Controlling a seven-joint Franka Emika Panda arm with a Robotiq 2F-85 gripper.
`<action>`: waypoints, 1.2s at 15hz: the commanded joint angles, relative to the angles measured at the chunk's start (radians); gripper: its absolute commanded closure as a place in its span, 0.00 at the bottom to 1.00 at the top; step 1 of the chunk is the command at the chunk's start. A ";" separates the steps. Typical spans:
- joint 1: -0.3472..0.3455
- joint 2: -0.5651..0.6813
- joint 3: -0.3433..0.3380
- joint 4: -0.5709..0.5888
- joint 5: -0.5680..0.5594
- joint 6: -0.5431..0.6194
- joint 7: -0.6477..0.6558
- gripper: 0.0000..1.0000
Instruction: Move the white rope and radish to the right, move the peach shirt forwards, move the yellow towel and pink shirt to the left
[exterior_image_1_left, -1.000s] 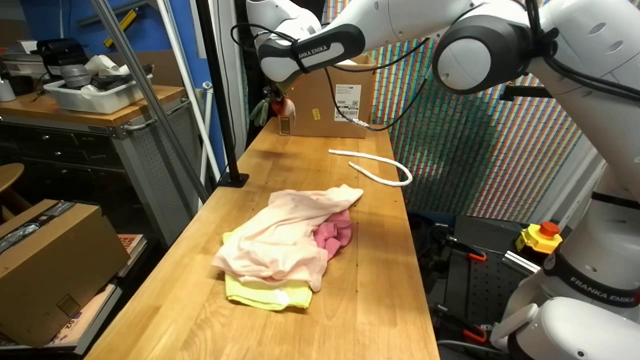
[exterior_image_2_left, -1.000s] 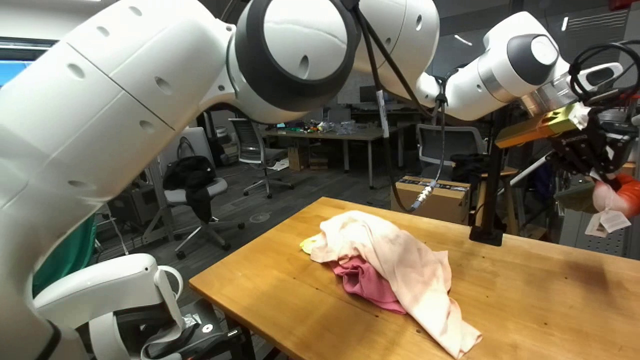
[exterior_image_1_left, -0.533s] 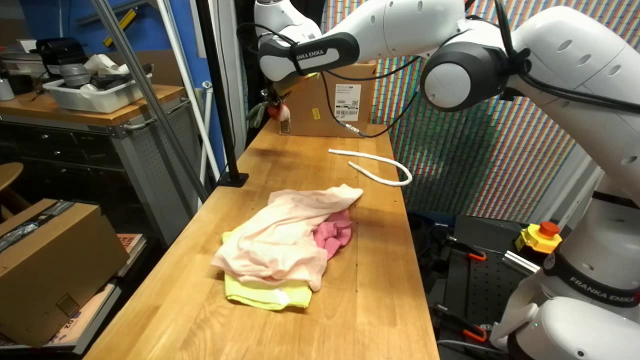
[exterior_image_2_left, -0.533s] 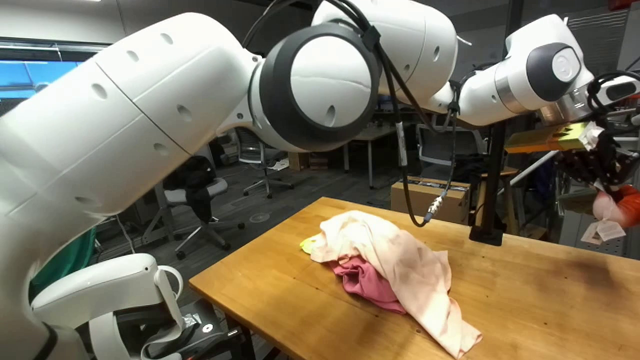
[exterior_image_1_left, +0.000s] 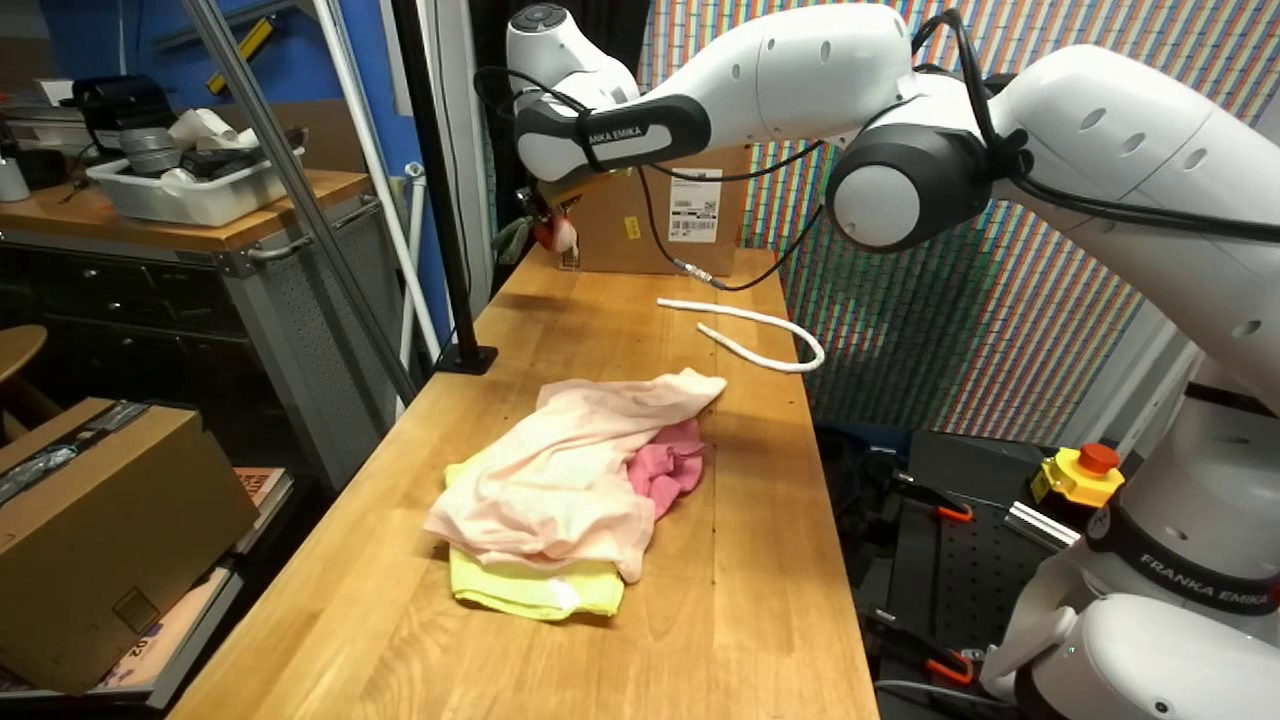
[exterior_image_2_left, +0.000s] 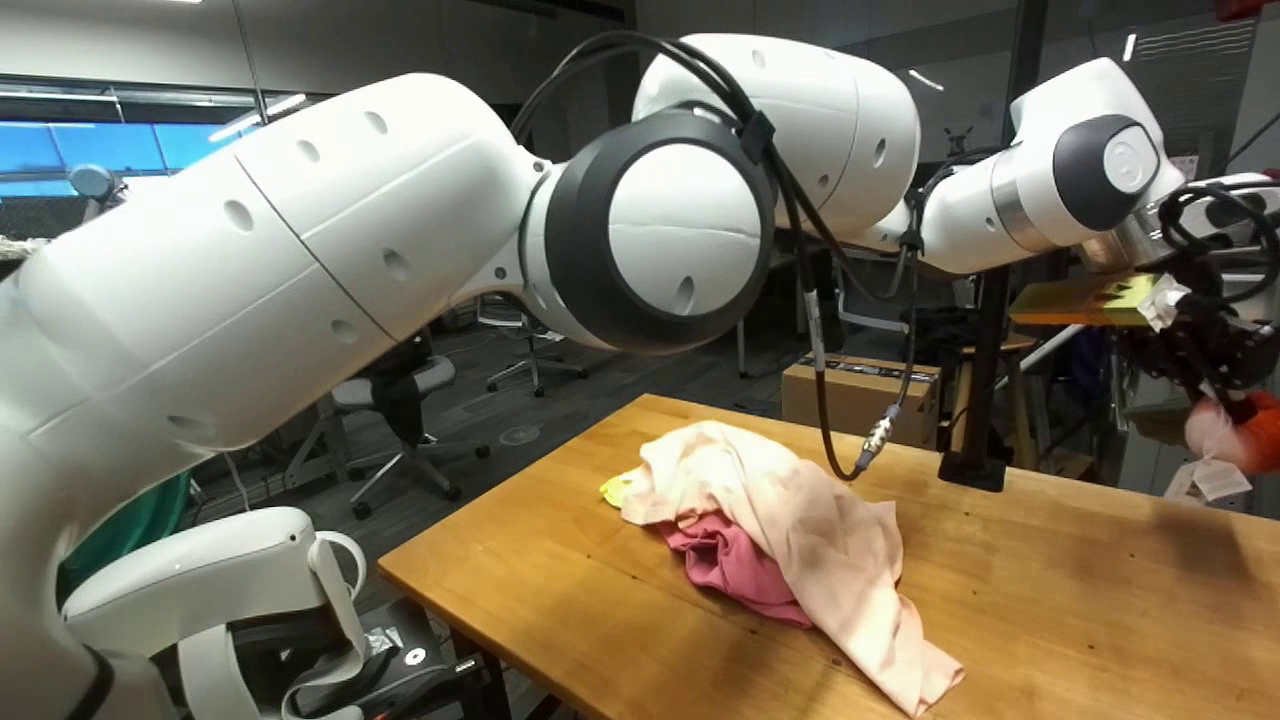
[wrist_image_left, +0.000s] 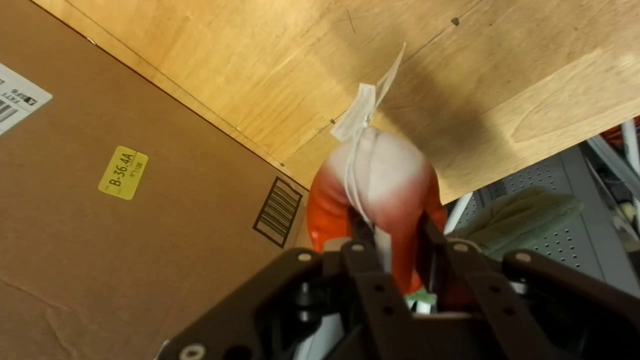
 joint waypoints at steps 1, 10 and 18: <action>0.001 0.049 -0.021 0.087 -0.011 -0.011 0.036 0.42; 0.044 0.012 -0.049 0.048 -0.047 -0.119 0.045 0.00; 0.138 -0.055 -0.017 -0.009 -0.032 -0.389 -0.002 0.00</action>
